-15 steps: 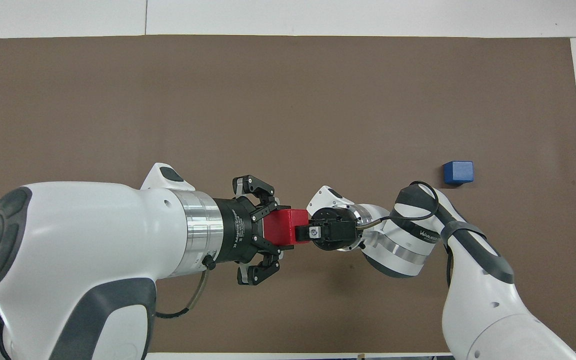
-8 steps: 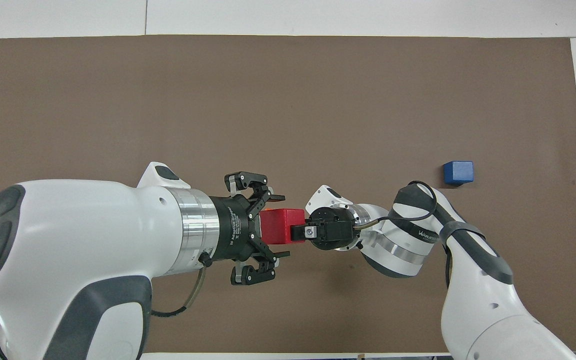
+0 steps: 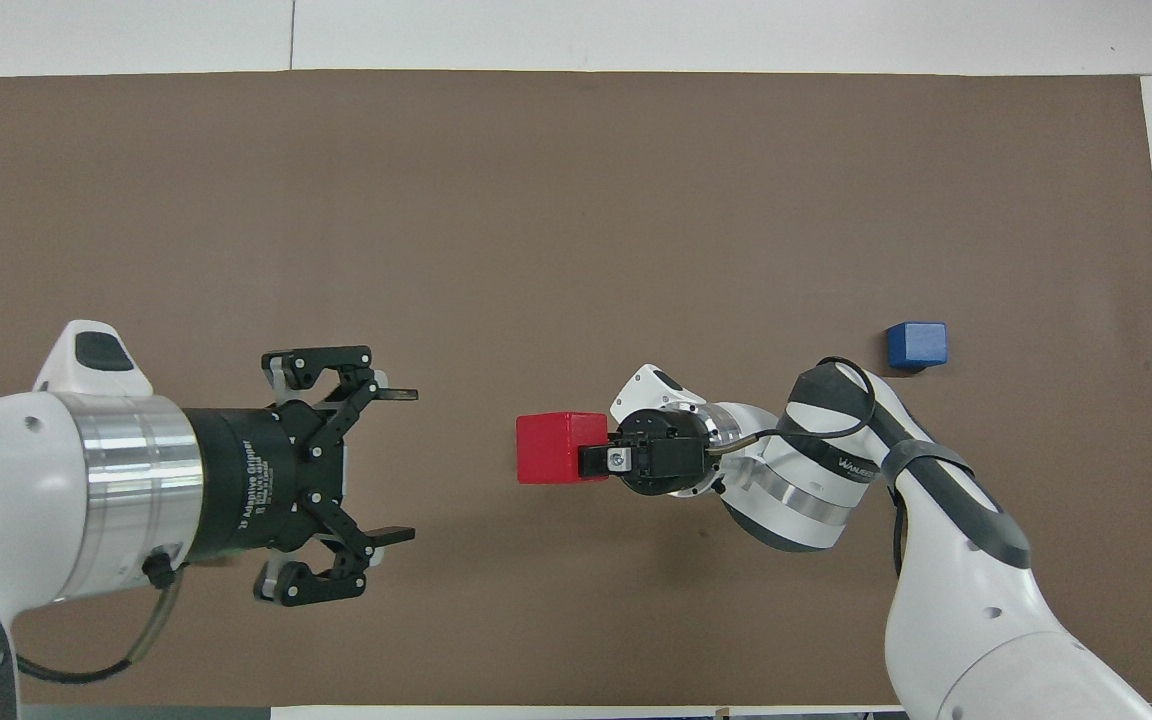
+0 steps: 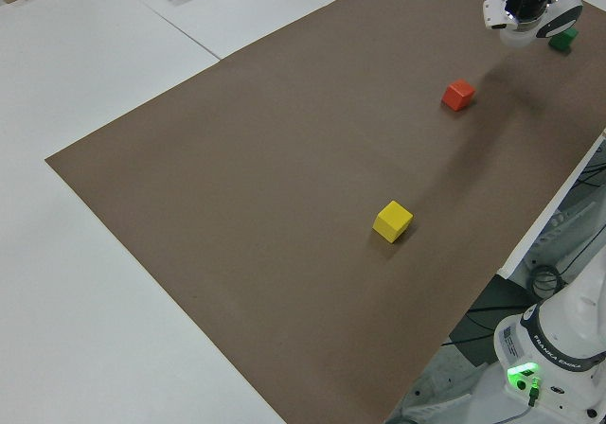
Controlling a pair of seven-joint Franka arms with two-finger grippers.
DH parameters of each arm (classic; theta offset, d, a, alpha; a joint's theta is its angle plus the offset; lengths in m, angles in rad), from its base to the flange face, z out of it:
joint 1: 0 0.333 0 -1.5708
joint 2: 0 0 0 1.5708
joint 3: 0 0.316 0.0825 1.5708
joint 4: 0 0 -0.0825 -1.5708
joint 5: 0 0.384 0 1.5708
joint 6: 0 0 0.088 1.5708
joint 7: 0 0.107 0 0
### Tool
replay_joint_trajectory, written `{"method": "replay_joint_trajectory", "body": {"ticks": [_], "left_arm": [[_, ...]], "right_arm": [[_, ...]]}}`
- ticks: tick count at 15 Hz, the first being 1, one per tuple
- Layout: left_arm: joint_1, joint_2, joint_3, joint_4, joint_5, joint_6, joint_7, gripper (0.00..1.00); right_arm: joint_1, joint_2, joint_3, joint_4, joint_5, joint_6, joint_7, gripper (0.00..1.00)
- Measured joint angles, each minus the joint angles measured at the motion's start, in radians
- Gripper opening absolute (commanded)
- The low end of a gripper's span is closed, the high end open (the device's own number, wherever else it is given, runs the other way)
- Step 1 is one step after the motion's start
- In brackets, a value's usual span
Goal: Transfer red block to right arm and stack on blue block
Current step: 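Carry the red cube with the right gripper toward the blue cube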
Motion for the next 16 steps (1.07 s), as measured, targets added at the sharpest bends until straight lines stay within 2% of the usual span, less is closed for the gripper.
{"method": "replay_joint_trajectory", "body": {"ticks": [4, 7, 10, 13, 16], "left_arm": [[0.067, 0.005, 0.001, -0.009, 0.161, -0.005, 0.385, 1.0], [0.139, 0.017, 0.001, -0.014, 0.27, -0.008, 0.713, 1.0], [0.167, 0.057, 0.002, -0.015, 0.382, -0.009, 0.948, 1.0], [0.169, 0.116, 0.0, 0.029, 0.519, -0.013, 1.096, 1.0], [0.173, 0.189, 0.01, 0.138, 0.591, -0.065, 1.288, 1.0]], "right_arm": [[-0.025, -0.063, -0.002, 0.008, -0.017, 0.101, 0.074, 0.0], [-0.097, -0.139, -0.004, 0.01, -0.116, 0.183, 0.166, 0.0], [-0.163, -0.231, -0.006, 0.012, -0.208, 0.309, 0.279, 0.0], [-0.223, -0.33, -0.008, 0.028, -0.367, 0.435, 0.4, 0.0], [-0.303, -0.411, -0.012, 0.069, -0.625, 0.508, 0.52, 0.0]]}}
